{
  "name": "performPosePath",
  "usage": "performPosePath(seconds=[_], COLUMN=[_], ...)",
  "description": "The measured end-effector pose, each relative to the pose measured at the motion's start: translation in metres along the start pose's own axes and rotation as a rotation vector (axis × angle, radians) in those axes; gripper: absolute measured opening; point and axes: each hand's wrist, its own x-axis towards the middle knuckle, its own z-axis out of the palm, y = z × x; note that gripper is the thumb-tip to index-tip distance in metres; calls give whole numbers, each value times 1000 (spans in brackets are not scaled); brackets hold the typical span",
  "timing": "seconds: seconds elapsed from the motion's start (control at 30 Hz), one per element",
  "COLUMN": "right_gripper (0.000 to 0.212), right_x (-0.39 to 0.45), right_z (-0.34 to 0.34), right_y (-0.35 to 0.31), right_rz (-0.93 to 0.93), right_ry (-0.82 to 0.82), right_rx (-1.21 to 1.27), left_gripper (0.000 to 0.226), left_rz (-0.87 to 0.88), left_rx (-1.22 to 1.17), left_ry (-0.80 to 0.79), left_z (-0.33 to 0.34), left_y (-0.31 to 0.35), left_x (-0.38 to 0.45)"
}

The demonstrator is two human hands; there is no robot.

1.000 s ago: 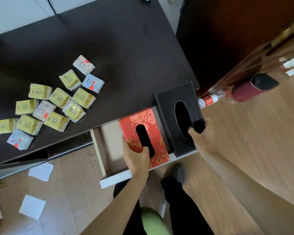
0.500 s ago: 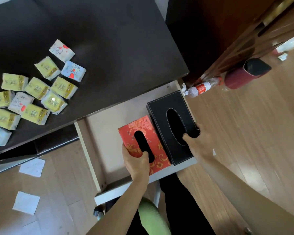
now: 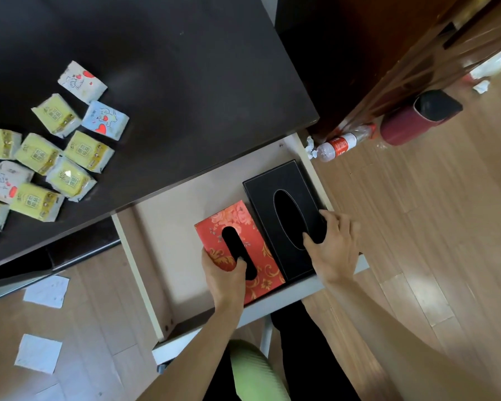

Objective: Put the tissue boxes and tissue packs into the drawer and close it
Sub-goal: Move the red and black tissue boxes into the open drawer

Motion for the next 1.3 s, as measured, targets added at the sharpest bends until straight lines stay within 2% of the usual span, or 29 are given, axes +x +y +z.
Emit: performPosePath(seconds=[0.07, 0.13, 0.23, 0.3, 0.4, 0.5, 0.57, 0.83, 0.9, 1.03, 1.17, 1.23, 1.3], right_gripper=[63, 62, 68, 76, 88, 97, 100, 95, 92, 79, 77, 78, 78], right_x=[4, 13, 42, 63, 84, 92, 96, 114, 114, 117, 119, 119, 119], right_z=[-2, -5, -10, -11, -10, -6, -4, 4, 8, 11, 18, 20, 19], right_y=[-3, -11, -30, -43, -56, -56, -51, -21, -19, -13, -9, -9, -13], right_rz=[-32, -119, -282, -365, -455, -585, -639, -715, -709, -693, -727, -753, -786], right_ry=[15, 36, 4, -64, -185, -272, -275, -264, -256, -262, -207, -167, -127], right_rx=[40, 78, 48, -35, -172, -308, -319, -181, -105, -37, -61, -87, -115], left_gripper=[73, 92, 102, 94, 54, 36, 26, 12, 15, 24, 30, 24, 15], left_rz=[12, 55, 250, 389, 556, 609, 633, 757, 791, 900, 1060, 1140, 1185], left_rx=[20, 78, 293, 513, 729, 784, 785, 885, 915, 966, 1025, 1080, 1140], left_ry=[-15, -36, -120, -147, -198, -230, -254, -339, -353, -305, -191, -174, -238], left_z=[-5, -11, -15, -14, -7, -2, 3, 5, 4, 4, 4, 3, 0], left_y=[6, 16, 34, 47, 66, 75, 78, 79, 79, 75, 67, 70, 75], left_x=[4, 16, 42, 57, 70, 76, 73, 87, 90, 90, 95, 98, 102])
